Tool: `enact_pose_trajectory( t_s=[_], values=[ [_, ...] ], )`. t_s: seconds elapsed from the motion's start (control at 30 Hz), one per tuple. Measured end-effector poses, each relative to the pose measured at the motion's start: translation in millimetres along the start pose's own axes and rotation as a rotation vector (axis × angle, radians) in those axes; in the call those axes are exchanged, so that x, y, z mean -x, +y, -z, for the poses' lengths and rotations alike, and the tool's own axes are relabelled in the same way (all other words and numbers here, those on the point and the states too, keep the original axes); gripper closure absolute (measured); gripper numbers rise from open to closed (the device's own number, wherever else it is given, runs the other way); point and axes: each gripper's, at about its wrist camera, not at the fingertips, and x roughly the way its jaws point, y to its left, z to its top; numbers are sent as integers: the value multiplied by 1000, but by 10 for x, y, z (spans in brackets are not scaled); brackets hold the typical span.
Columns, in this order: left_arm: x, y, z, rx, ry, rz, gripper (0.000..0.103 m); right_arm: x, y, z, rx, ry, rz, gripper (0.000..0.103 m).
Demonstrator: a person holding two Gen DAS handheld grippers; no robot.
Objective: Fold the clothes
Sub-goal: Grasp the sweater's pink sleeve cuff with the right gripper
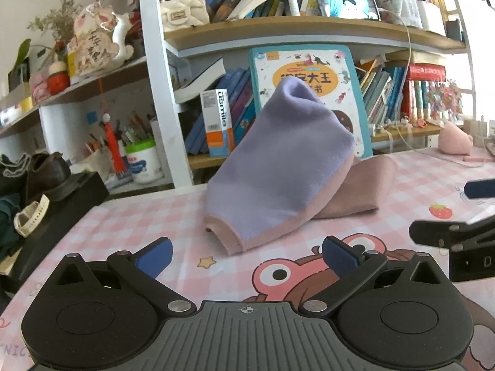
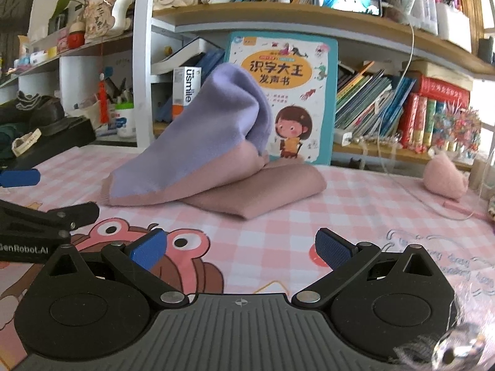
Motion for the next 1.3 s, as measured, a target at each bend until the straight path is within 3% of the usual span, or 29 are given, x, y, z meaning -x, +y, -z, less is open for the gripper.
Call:
enact_pose_trajectory(
  t_s=[0.53,0.8,0.87,1.03,1.3],
  values=[
    [-285,181,-165,10,19,75,0,-289,3,-332,76,79,-128,3],
    [-336,238,-145,38,63,66,0,-512,-30,-510,2,67,-152,8],
    [-325,250,-145,43,67,70,0,-607,-45,-551,-40,82,-179,11],
    [-307,275,-141,49,70,72,0,-900,-117,-646,-166,115,-178,43],
    [-343,270,-132,36,77,72,0,-1342,-205,-754,-288,200,-232,44]
  ],
)
